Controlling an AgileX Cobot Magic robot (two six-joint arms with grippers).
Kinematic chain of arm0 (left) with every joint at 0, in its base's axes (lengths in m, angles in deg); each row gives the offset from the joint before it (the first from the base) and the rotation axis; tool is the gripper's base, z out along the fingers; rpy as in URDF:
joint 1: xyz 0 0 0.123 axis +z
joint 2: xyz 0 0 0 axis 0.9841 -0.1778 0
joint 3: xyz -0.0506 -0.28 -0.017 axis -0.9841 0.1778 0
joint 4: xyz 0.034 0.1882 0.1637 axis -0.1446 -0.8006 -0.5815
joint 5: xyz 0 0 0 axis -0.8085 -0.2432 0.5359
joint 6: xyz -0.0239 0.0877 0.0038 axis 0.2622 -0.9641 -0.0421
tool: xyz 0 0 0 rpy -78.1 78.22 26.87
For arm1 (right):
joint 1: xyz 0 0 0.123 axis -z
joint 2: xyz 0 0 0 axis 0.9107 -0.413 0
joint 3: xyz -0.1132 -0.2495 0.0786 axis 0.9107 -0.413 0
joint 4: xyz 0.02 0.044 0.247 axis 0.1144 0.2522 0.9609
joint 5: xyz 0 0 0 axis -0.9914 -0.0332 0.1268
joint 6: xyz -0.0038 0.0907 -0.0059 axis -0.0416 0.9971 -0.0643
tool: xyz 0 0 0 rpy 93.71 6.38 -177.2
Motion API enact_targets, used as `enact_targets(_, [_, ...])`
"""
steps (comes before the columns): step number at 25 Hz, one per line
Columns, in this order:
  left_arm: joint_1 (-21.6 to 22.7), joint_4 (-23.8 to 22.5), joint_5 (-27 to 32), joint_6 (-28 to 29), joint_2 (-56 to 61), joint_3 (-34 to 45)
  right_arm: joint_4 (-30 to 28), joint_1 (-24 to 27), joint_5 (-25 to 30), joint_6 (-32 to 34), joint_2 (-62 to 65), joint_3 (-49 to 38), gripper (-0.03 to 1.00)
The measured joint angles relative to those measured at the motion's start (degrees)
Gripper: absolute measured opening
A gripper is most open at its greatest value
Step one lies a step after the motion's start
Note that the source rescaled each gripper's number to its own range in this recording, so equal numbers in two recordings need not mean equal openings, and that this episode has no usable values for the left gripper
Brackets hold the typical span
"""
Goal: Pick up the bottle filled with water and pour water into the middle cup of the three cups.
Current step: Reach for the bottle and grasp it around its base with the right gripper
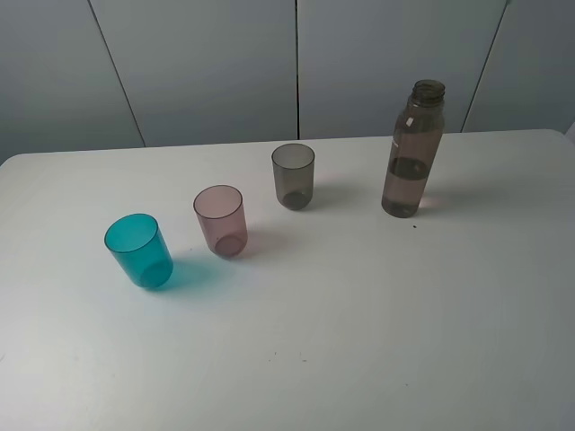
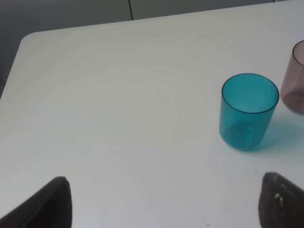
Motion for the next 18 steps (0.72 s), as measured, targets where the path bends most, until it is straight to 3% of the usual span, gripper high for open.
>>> enact_targets(18, [0.0,0.0,0.0,0.1,0.0,0.0,0.0,0.0,0.0,0.0,0.0,0.0,1.0])
